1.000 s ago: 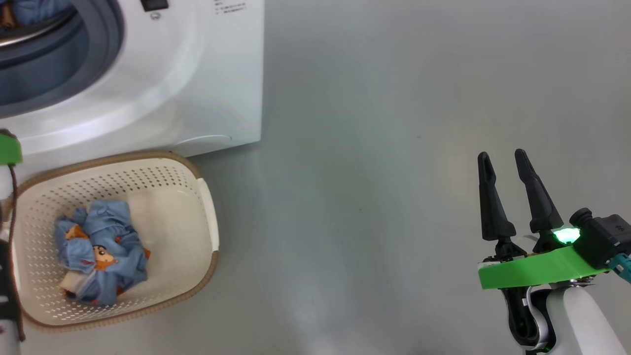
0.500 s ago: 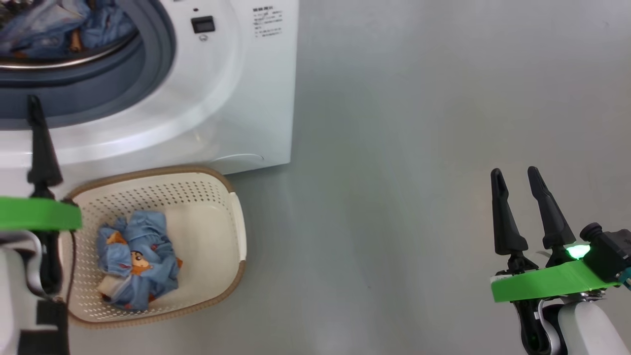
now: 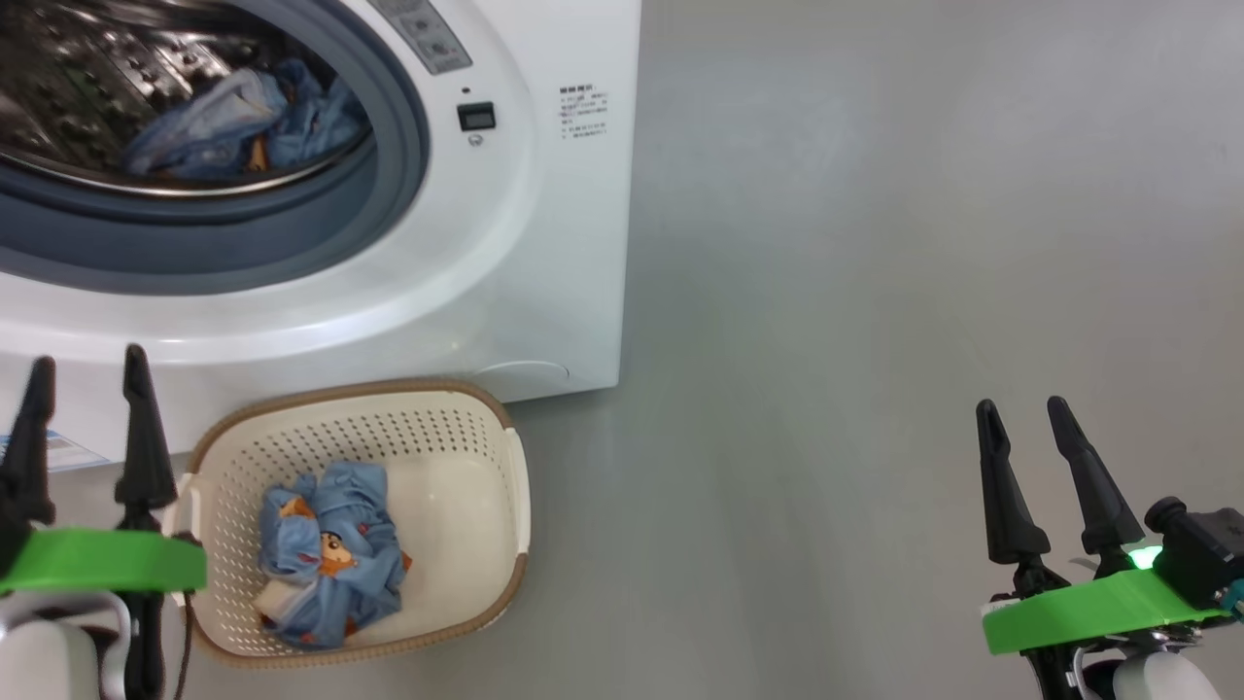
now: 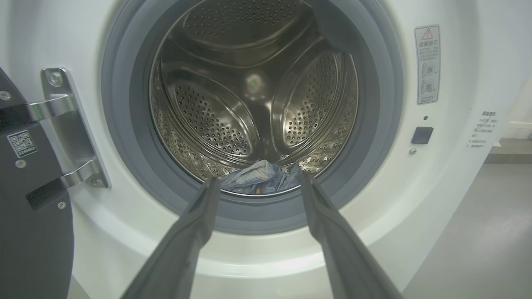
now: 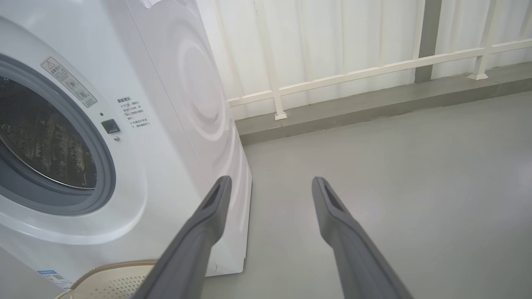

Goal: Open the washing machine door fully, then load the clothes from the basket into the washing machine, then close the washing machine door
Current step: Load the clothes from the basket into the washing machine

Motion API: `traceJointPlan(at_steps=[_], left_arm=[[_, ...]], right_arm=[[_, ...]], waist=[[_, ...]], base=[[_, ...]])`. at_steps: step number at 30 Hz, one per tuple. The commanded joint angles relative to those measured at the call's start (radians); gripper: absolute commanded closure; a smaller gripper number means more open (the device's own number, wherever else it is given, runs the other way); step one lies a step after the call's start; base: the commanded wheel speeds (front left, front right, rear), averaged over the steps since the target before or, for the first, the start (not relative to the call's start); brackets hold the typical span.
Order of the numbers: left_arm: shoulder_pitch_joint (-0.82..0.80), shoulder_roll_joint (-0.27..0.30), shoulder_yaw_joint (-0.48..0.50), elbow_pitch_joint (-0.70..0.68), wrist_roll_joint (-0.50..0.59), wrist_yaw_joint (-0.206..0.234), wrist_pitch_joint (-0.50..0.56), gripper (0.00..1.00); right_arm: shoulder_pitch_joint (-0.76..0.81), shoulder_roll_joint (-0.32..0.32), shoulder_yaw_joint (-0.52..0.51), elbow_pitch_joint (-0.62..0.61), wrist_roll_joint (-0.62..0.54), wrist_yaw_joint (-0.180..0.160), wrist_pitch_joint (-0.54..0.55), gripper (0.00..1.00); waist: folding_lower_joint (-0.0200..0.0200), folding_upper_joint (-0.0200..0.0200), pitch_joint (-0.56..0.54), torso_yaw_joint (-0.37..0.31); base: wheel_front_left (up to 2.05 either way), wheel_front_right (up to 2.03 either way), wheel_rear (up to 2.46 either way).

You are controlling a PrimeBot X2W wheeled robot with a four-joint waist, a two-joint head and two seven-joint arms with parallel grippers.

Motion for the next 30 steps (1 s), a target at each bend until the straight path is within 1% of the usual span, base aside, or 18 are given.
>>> traceJointPlan(at_steps=[1,11,16,30], left_arm=[[0.016,0.027,0.032,-0.036,-0.005,0.001,-0.005,0.00],[0.155,0.000,0.047,-0.117,-0.021,0.001,-0.005,0.00],[0.219,-0.005,0.042,-0.149,-0.021,0.001,-0.005,0.00],[0.334,-0.019,0.050,-0.236,-0.016,0.001,-0.005,0.00]], right_arm=[[0.006,-0.020,0.011,-0.019,0.002,0.006,-0.008,0.00],[0.068,-0.038,0.003,-0.014,0.005,0.006,-0.008,0.00],[0.097,-0.047,-0.002,-0.016,0.004,0.006,-0.008,0.00],[0.138,-0.057,-0.016,-0.027,0.003,0.006,-0.008,0.00]], waist=[[0.0000,0.0000,-0.035,0.020],[0.0000,0.0000,-0.112,0.043],[0.0000,0.0000,-0.140,0.050],[0.0000,0.0000,-0.165,0.061]], base=[[0.00,0.00,0.00],[0.00,0.00,0.00],[0.00,0.00,0.00],[0.00,0.00,0.00]])
